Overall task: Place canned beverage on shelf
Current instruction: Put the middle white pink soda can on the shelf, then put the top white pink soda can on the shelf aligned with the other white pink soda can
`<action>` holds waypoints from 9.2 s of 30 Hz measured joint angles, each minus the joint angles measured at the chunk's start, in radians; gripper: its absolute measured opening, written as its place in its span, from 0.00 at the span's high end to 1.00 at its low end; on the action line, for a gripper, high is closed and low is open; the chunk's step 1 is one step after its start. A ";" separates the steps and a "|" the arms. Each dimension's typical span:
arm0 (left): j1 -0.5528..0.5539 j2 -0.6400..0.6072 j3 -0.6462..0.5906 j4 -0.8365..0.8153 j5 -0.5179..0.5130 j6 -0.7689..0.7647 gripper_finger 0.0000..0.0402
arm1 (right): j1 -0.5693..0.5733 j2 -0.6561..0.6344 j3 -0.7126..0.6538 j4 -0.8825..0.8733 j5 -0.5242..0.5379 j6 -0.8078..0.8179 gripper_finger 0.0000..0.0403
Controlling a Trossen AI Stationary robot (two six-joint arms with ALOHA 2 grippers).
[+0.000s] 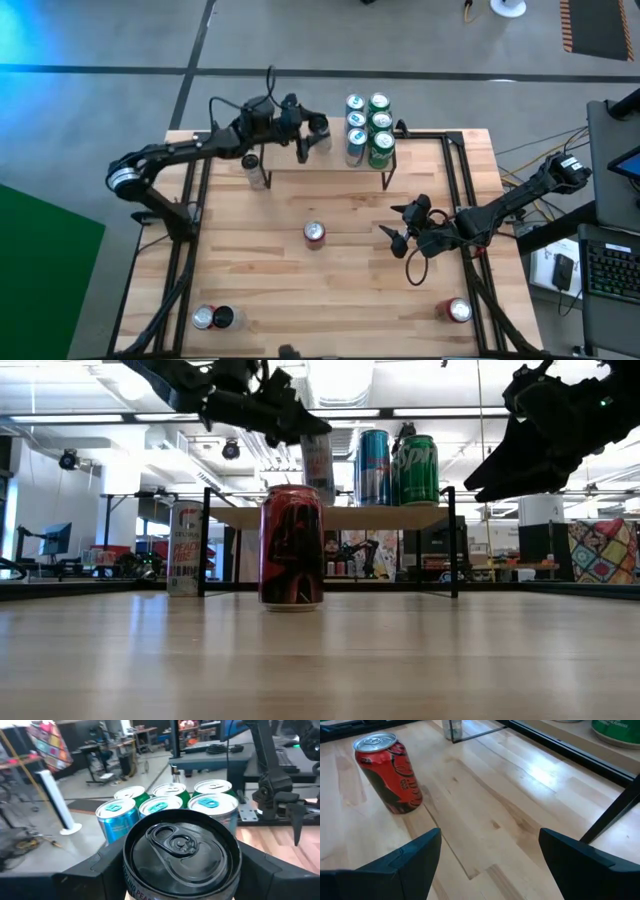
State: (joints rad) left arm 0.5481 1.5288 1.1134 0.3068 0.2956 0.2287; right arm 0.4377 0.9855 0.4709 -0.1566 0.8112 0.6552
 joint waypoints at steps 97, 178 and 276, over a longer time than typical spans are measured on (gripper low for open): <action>-0.288 -0.801 -0.550 -0.502 -0.665 -0.325 0.21 | 0.000 0.000 -0.001 -0.096 -0.009 0.063 0.19; -0.009 -0.811 -0.397 -0.876 -0.519 -0.274 0.40 | 0.010 -0.001 -0.007 -0.076 -0.060 0.078 0.19; -0.118 0.150 0.395 -0.640 -0.444 -0.125 0.22 | 0.009 -0.001 -0.026 -0.071 -0.060 0.130 0.19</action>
State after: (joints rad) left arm 0.4305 1.6790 1.5085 -0.3328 -0.1482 0.1040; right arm 0.4469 0.9848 0.4446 -0.2272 0.7513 0.7852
